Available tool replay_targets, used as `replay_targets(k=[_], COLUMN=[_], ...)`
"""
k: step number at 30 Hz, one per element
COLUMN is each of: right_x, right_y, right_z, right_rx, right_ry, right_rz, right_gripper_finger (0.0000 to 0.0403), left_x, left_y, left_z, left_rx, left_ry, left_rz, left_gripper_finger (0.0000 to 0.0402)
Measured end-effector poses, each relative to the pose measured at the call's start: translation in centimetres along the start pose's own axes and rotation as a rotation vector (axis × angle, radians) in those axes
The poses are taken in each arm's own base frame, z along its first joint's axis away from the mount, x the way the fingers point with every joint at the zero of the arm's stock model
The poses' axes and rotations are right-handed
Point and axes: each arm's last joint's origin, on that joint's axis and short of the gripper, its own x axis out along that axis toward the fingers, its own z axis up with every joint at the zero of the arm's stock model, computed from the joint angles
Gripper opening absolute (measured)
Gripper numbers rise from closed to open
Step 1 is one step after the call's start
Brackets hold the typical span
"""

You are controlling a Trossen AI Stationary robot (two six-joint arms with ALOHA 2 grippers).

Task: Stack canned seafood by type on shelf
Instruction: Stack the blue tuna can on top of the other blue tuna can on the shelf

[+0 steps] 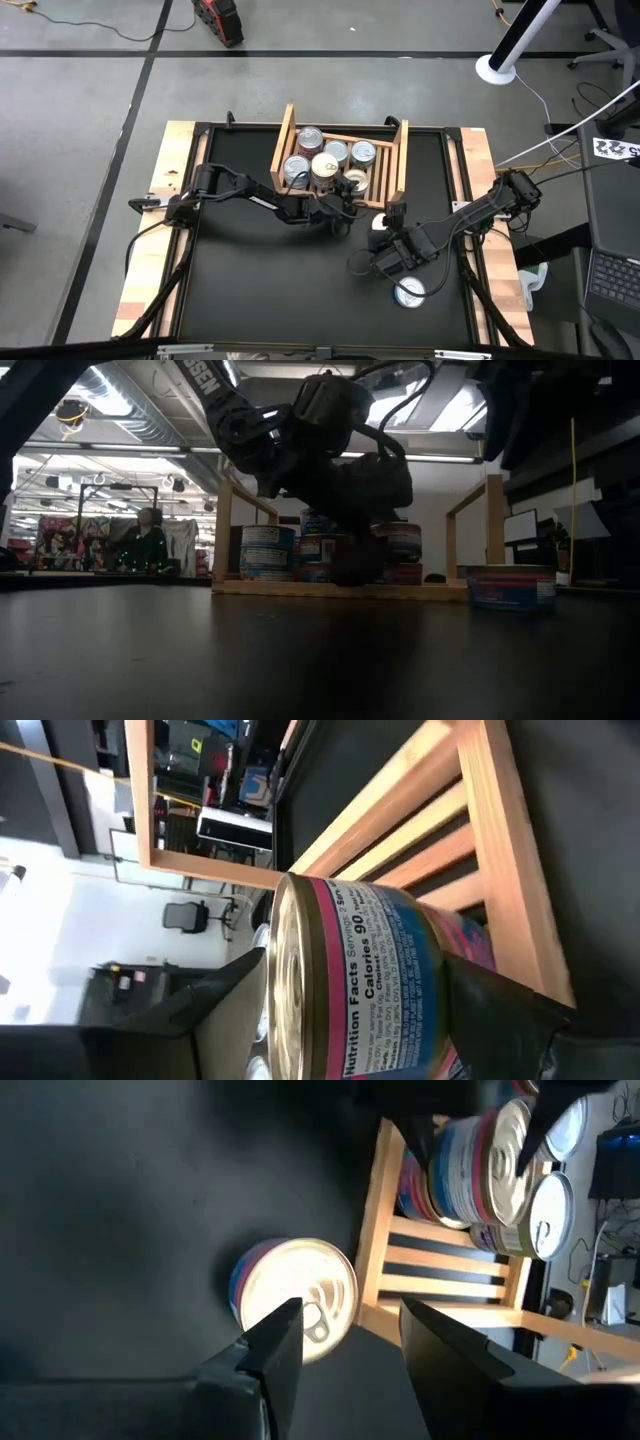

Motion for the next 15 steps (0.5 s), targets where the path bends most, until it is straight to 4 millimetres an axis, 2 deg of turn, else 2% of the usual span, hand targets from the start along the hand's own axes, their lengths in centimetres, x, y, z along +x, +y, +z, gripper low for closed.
replay_targets(k=[7, 15], right_x=[0.8, 0.8], right_y=[0.4, 0.6], right_z=[-0.1, 0.0], right_rx=[-0.018, -0.011], right_ry=[-0.009, -0.013], right_rz=[0.004, 0.024], right_gripper_finger=[0.0166, 0.0166], left_x=[0.2, 1.0], left_y=[1.0, 1.4], left_z=[0.8, 0.2], left_rx=[-0.079, -0.116], left_ry=[-0.019, 0.03], left_rz=[0.02, -0.013], left_gripper_finger=[0.028, 0.028])
